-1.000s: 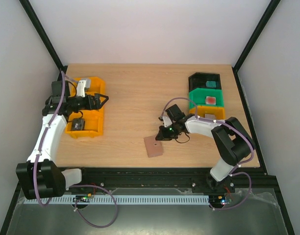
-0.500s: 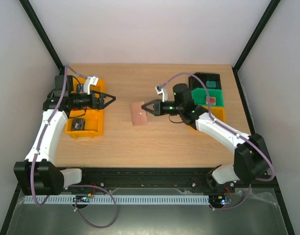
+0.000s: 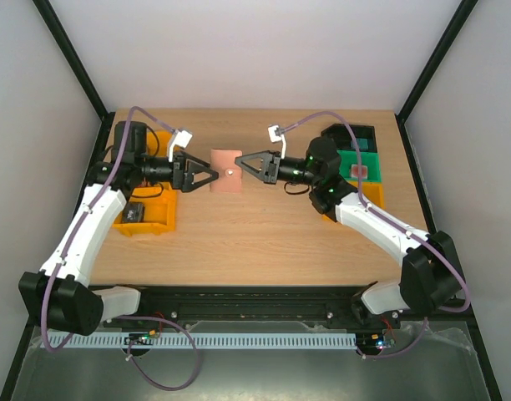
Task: Take the credit cards out of the card holder
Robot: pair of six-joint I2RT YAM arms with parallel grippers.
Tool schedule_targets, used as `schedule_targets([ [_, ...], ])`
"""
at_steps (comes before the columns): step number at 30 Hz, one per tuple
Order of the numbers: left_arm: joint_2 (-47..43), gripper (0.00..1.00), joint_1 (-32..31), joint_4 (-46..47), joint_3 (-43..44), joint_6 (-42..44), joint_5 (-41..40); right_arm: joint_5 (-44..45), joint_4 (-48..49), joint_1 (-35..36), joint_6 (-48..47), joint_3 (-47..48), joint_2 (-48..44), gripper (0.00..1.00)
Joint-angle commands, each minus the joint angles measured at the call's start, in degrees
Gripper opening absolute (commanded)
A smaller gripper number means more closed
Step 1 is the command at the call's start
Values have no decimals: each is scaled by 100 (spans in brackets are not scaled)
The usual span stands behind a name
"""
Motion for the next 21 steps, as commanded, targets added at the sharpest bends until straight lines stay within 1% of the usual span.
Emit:
schedule_targets([
  [1,106,86,-78,155,138,-122,16,-436,1101,17,277,123,-103,2],
  [3,125,70,-89,233,139,-164,296,-450,1121,17,279,121,-113,2],
  [4,134,59,-101,253,145,-174,468,-445,1122,18,275,118,-103,2],
  [5,128,45,-108,258,154,-169,597,-452,1123,23,266,123,-92,2],
  [6,122,27,-108,253,163,-142,683,-454,1122,18,263,124,-86,2],
  [7,114,14,-113,232,165,-94,721,-431,1111,15,250,119,-78,2],
  [8,98,9,-113,200,151,-3,724,-403,1070,17,229,122,-69,2],
  [9,85,5,-113,192,125,44,739,-350,973,19,165,127,-64,2],
  [11,64,2,-112,216,43,48,854,-196,659,18,7,181,-58,2],
  [15,-10,2,-109,446,-106,-186,792,87,-128,17,-374,435,46,2],
  [16,-30,2,-113,520,-127,-298,657,323,-539,17,-538,561,64,4],
  [17,-52,2,-104,586,-147,-411,428,703,-1138,24,-821,725,75,14],
  [18,-76,2,-99,620,-158,-489,165,1256,-1784,21,-1133,912,83,27],
  [19,-90,2,-96,627,-153,-547,-190,1913,-2455,30,-1387,1105,77,36],
  [20,-99,2,-96,621,-141,-606,-549,2745,-3025,71,-1604,1281,76,43],
  [21,-101,2,-96,613,-128,-640,-850,3608,-3529,173,-1846,1439,72,47],
])
